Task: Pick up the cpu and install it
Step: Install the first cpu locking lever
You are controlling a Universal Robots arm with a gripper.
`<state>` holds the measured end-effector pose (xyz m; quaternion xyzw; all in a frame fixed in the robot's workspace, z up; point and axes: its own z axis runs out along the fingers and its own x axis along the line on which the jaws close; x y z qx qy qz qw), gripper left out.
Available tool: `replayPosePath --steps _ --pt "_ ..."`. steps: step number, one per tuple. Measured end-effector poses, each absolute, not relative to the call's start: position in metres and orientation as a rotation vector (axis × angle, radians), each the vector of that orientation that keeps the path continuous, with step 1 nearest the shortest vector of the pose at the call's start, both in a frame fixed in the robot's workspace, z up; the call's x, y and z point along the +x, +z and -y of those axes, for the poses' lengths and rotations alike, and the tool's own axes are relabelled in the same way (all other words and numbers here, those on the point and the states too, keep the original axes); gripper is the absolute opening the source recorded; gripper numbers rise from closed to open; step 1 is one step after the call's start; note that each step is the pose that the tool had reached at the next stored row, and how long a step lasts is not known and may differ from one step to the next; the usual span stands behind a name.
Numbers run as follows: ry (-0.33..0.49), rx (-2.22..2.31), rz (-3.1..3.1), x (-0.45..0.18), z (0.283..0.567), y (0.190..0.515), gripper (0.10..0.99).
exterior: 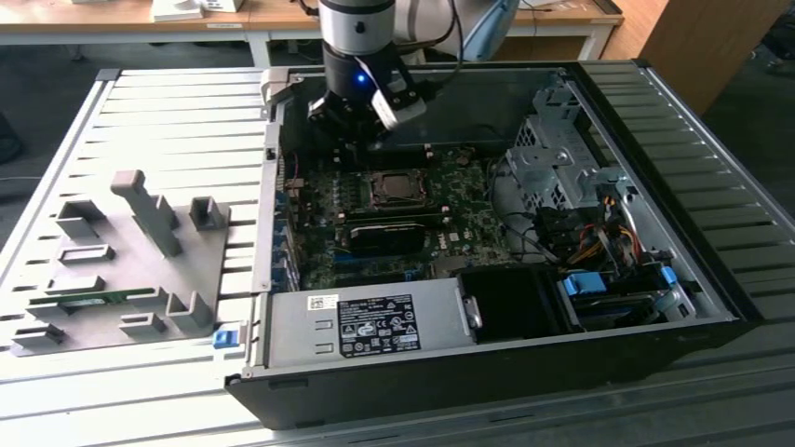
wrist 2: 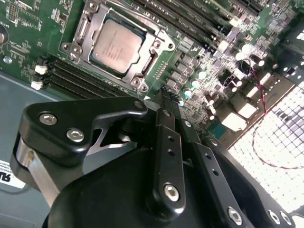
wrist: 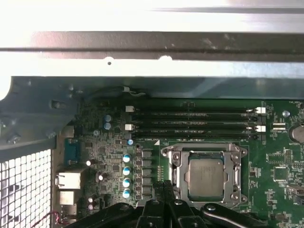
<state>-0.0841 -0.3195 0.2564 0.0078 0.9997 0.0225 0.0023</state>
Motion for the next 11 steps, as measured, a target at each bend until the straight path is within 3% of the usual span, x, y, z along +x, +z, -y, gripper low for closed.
replayPosePath --steps 11 --pt "0.071 0.025 -3.136 -0.0874 0.3136 0.2556 0.106"
